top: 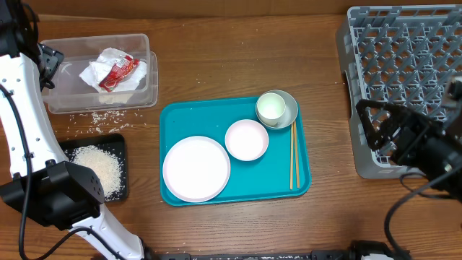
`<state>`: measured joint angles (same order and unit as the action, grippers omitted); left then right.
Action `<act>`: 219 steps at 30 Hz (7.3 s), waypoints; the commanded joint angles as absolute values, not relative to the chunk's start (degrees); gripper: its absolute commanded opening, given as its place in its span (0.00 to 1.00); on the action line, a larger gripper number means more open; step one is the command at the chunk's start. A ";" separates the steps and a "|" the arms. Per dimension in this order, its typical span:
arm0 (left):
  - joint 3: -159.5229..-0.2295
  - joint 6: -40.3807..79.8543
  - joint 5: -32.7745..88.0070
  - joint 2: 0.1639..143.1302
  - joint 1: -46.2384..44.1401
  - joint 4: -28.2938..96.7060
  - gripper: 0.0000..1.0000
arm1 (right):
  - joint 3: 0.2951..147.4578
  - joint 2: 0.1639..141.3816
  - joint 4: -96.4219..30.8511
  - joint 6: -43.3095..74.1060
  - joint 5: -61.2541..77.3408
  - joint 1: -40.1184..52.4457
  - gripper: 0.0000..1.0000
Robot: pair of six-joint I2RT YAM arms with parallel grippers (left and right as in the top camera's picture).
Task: Sort waste into correct bins and load items into the dishwasher
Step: 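Reach the right gripper over the tray toward the small white bowl, then grasp the small white bowl rim with the right gripper and lift, then place the white bowl into the grey dish rack and release, then reach the right gripper back to the white cup on the saucer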
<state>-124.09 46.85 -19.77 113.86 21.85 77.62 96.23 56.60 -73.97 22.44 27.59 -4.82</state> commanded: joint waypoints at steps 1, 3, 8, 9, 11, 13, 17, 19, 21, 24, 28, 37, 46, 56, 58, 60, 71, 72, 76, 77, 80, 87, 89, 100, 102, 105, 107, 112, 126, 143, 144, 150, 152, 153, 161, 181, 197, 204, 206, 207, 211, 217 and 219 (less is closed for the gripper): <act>-123.90 48.01 -20.71 112.20 21.58 77.65 1.00 | 97.78 59.29 -74.94 18.74 26.09 -3.38 1.00; -123.90 48.01 -20.73 112.20 21.58 77.65 1.00 | 97.78 62.24 -77.10 17.56 24.27 -1.30 0.99; -123.90 48.01 -20.73 112.20 21.58 77.62 1.00 | 97.78 71.13 -83.68 18.87 11.94 8.34 0.99; -123.90 48.01 -20.71 112.20 21.58 77.62 1.00 | 97.78 73.08 -84.31 20.16 9.65 11.35 1.00; -123.90 48.01 -20.73 112.20 21.58 77.62 1.00 | 97.78 75.94 -84.55 22.96 5.34 17.12 1.00; -123.90 48.03 -20.71 112.20 21.58 77.65 1.00 | 97.78 78.83 -84.05 26.98 -0.51 24.25 1.00; -123.90 48.01 -20.73 112.20 21.58 77.62 1.00 | 97.78 83.90 -81.12 33.34 -8.38 35.70 1.00; -123.90 48.01 -20.71 112.20 21.58 77.62 1.00 | 97.76 86.52 -78.61 33.28 -8.38 39.13 1.00; -123.90 48.03 -20.73 112.20 21.58 77.65 1.00 | 97.73 89.45 -76.49 34.06 -8.34 41.32 1.00; -123.90 48.01 -20.73 112.20 21.58 77.62 1.00 | 97.73 94.61 -73.41 39.38 -7.88 43.22 1.00; -123.90 48.03 -20.71 112.20 21.56 77.62 1.00 | 97.73 100.64 -69.01 42.24 -4.84 43.66 1.00; -123.90 48.01 -20.73 112.20 21.58 77.62 1.00 | 97.38 107.83 -62.13 42.81 1.32 43.90 0.91; -123.90 48.01 -20.71 112.20 21.58 77.62 1.00 | 96.71 115.81 -61.10 53.28 -4.43 44.03 0.70; -123.90 48.03 -20.73 112.20 21.58 77.62 1.00 | 96.71 120.81 -58.13 56.45 -5.10 44.73 0.54; -123.90 48.03 -20.71 112.20 21.58 77.62 1.00 | 96.71 120.84 -58.37 56.40 -5.15 44.73 0.49; -123.90 48.01 -20.73 112.20 21.58 77.62 1.00 | 96.71 121.05 -59.02 56.40 -5.34 44.80 0.46; -123.90 48.01 -20.71 112.20 21.58 77.62 1.00 | 96.66 123.24 -59.09 56.45 -5.76 45.76 0.42; -123.90 48.03 -20.71 112.20 21.58 77.62 1.00 | 96.66 123.24 -59.05 56.45 -5.74 45.74 0.40; -123.90 48.01 -20.73 112.20 21.58 77.62 1.00 | 97.38 123.17 -60.34 56.40 -5.23 45.74 0.27; -123.90 48.01 -20.73 112.20 21.58 77.62 1.00 | 97.73 123.11 -60.69 56.38 -4.84 45.71 0.26; -123.90 48.01 -20.73 112.20 21.58 77.62 1.00 | 99.31 122.74 -62.15 55.92 -4.16 45.58 0.16; -123.90 48.03 -20.73 112.20 21.58 77.62 1.00 | 106.13 122.69 -68.95 55.51 -3.68 45.58 0.04; -123.90 48.01 -20.73 112.20 21.58 77.62 1.00 | 108.75 122.63 -71.33 55.31 -2.79 45.58 0.04; -123.90 48.01 -20.71 112.20 21.58 77.62 1.00 | 135.41 119.81 -89.84 38.87 0.14 39.44 0.04; -123.90 48.01 -20.73 112.20 21.58 77.62 1.00 | 142.80 118.76 -94.91 35.75 0.19 35.70 0.04; -123.90 48.01 -20.73 112.20 21.58 77.62 1.00 | 151.00 116.07 -96.95 27.16 5.23 28.29 0.04; -123.90 48.01 -20.73 112.20 21.58 77.62 1.00 | 154.32 113.84 -97.03 24.97 7.81 21.74 0.04; -123.90 48.01 -20.73 112.20 21.58 77.62 1.00 | 157.29 109.91 -94.74 19.84 16.47 0.32 0.04; -123.90 48.03 -20.73 112.20 21.58 77.62 1.00 | 147.20 123.00 -74.24 9.98 26.72 -38.74 0.04; -123.90 48.01 -20.73 112.20 21.58 77.62 1.00 | 140.70 133.80 -58.46 5.50 60.05 -56.38 0.04; -123.90 48.01 -20.73 112.20 21.58 77.62 1.00 | 140.55 134.47 -58.54 3.70 62.48 -57.28 0.04; -123.90 48.01 -20.73 112.20 21.58 77.65 1.00 | 138.39 137.62 -58.70 -6.31 76.40 -59.29 0.04; -123.90 48.01 -20.71 112.20 21.58 77.62 1.00 | 136.57 138.34 -57.21 -6.48 76.42 -59.24 0.04; -123.90 48.01 -20.71 112.20 21.58 77.65 1.00 | 135.20 139.09 -55.61 -6.48 76.44 -58.92 0.04; -123.90 48.01 -20.73 112.20 21.58 77.65 1.00 | 134.08 142.19 -56.58 -4.80 67.68 -58.92 0.04; -123.90 48.01 -20.73 112.20 21.58 77.65 1.00 | 135.20 129.86 -68.55 3.49 40.07 -61.47 0.33; -123.90 48.03 -20.71 112.20 21.58 77.62 1.00 | 135.20 114.02 -74.11 19.57 25.15 -61.95 0.34; -123.90 48.01 -20.73 112.20 21.58 77.65 1.00 | 135.17 110.02 -76.69 19.55 46.13 -59.99 0.34; -123.90 48.01 -20.71 112.20 21.56 77.62 1.00 | 135.17 110.04 -78.91 18.24 51.33 -58.15 0.34; -123.90 48.01 -20.73 112.20 21.58 77.62 1.00 | 135.17 110.04 -80.36 16.71 52.93 -56.62 0.34; -123.90 48.01 -20.73 112.20 21.58 77.62 1.00 | 134.91 110.06 -90.35 5.21 49.80 -46.48 0.36; -123.90 48.01 -20.73 112.20 21.58 77.62 1.00 | 130.65 110.21 -94.52 2.79 31.07 -19.44 0.41; -123.90 48.03 -20.71 112.20 21.58 77.62 1.00 | 128.68 110.50 -92.77 3.44 28.03 -12.01 0.50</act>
